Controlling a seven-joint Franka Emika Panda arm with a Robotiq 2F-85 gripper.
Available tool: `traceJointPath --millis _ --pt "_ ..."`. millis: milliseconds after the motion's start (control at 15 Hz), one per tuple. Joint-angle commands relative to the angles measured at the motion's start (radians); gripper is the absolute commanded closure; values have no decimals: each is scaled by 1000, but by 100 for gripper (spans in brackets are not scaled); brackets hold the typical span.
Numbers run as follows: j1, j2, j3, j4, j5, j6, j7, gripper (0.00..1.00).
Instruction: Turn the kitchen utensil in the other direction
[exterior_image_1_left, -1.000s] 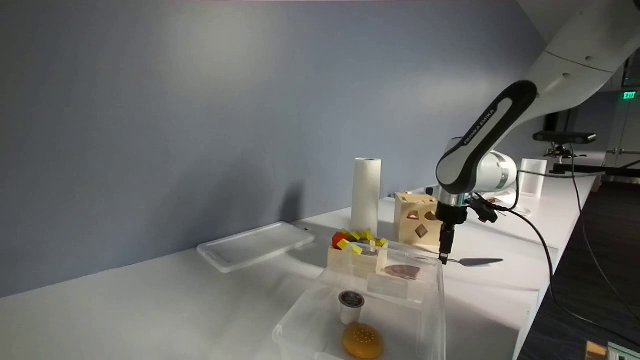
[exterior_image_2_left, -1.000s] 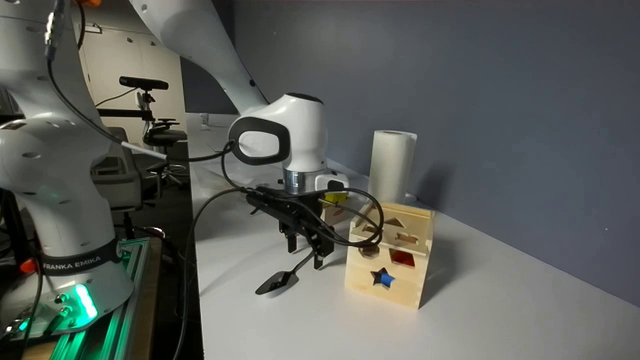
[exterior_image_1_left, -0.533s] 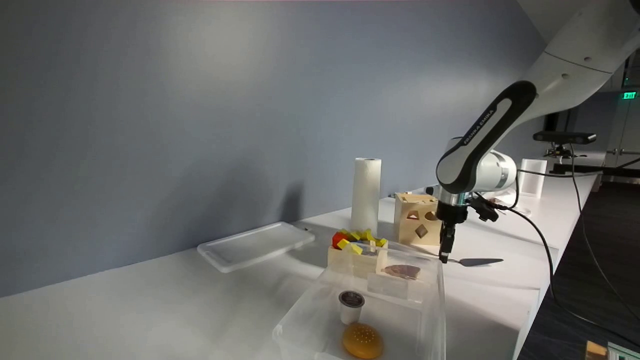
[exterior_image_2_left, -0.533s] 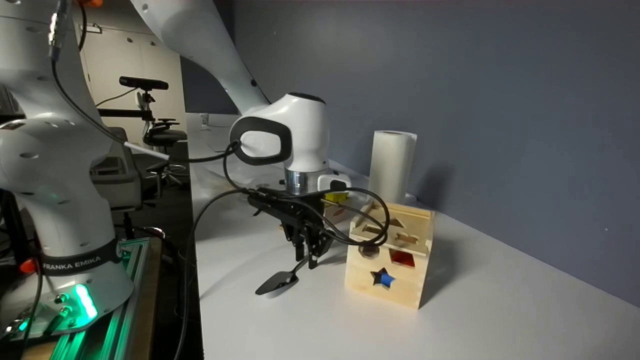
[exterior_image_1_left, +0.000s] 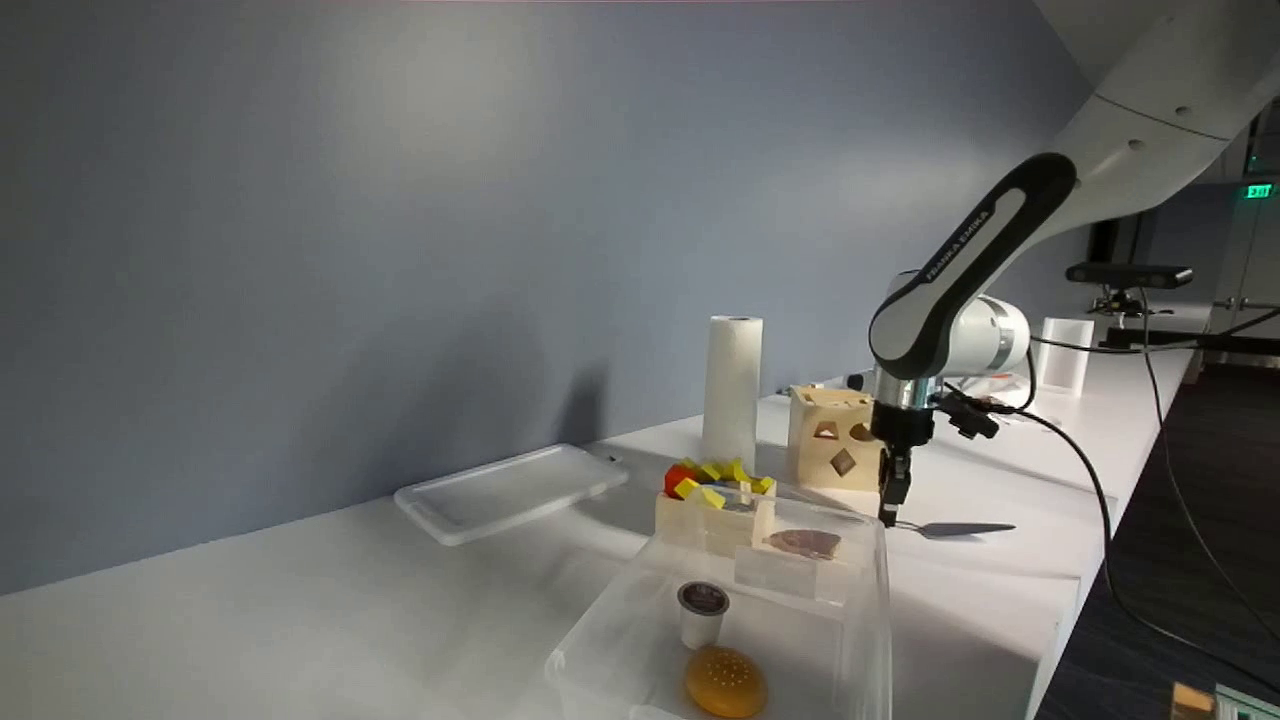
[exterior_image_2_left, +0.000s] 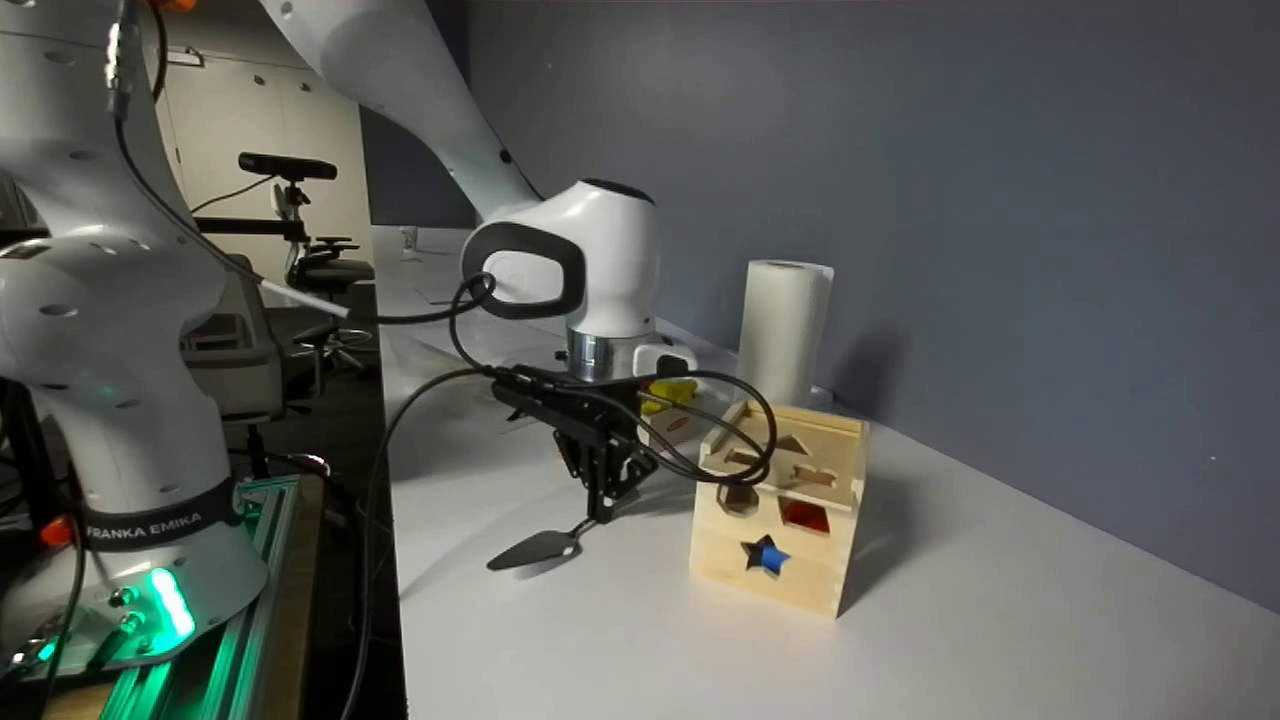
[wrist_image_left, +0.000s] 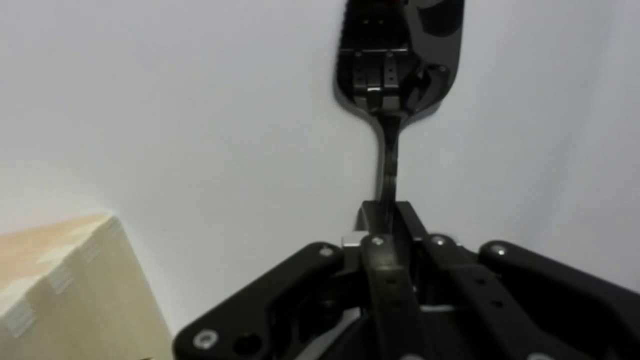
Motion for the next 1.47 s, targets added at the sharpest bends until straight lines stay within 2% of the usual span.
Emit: traceJointPath --millis 0,200,400,667,800,867,1200,1267,1400 --pt "20 -187 29 -41 64 -204 -144 98" --pt "57 -344 44 -39 21 -397 -206 98" --pt "107 -478 45 -16 25 -586 -292 98" --pt "178 -587 55 -2 18 -723 -404 98" --pt "214 -616 58 -1 20 -747 -468 98" --pt "191 -573 54 4 29 -716 -409 91" --pt "215 -597 58 3 30 -730 -448 91" --pt "215 -597 58 2 30 -730 -450 98" --pt "220 -603 97 -10 -52 -649 -479 98"
